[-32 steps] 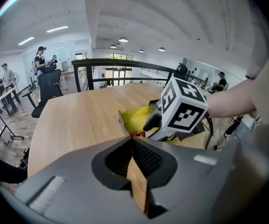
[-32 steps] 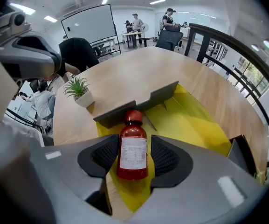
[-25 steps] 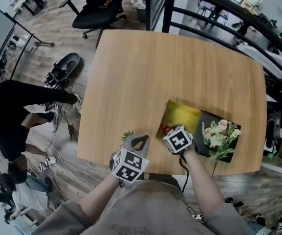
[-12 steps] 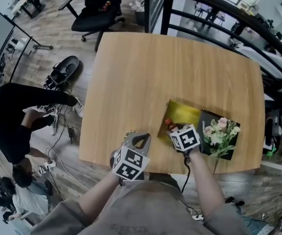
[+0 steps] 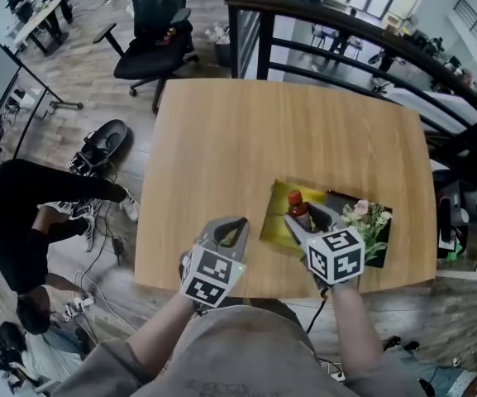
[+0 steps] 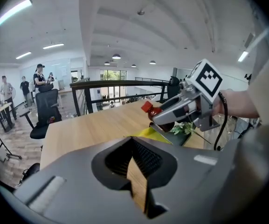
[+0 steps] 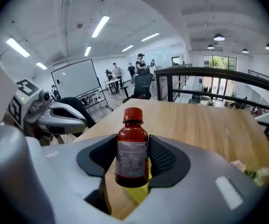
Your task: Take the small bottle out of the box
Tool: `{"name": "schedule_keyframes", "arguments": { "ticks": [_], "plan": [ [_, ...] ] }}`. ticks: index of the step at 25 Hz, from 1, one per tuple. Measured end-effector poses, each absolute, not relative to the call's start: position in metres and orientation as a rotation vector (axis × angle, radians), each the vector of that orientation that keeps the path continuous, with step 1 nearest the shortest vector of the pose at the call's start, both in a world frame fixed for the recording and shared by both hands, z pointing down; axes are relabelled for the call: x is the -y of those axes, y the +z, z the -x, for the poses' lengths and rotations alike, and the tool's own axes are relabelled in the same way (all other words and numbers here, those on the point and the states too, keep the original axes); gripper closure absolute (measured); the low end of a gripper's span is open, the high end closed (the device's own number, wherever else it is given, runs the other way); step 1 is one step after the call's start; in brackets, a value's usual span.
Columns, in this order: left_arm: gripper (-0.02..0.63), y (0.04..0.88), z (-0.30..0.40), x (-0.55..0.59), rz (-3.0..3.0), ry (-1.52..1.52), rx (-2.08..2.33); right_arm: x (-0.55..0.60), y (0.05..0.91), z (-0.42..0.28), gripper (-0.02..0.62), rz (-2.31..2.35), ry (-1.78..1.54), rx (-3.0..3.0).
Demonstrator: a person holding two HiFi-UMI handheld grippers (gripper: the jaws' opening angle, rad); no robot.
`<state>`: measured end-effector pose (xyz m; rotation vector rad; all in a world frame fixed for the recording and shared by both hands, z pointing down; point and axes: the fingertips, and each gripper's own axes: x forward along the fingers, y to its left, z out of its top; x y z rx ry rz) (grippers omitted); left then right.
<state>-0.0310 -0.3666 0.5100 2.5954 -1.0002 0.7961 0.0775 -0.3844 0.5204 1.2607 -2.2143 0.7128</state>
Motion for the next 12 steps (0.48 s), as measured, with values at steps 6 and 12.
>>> {"name": "schedule_keyframes", "arguments": {
  "ticks": [6,12],
  "plan": [
    [0.604,0.446,0.035,0.390,-2.714,0.703,1.090,0.383,0.437,-0.087,0.377,-1.437,0.569,2.316],
    [0.604,0.380,0.027,0.396,-2.844,0.576,1.145,0.362,0.355,-0.103,0.377,-1.587,0.350,2.386]
  ]
}}
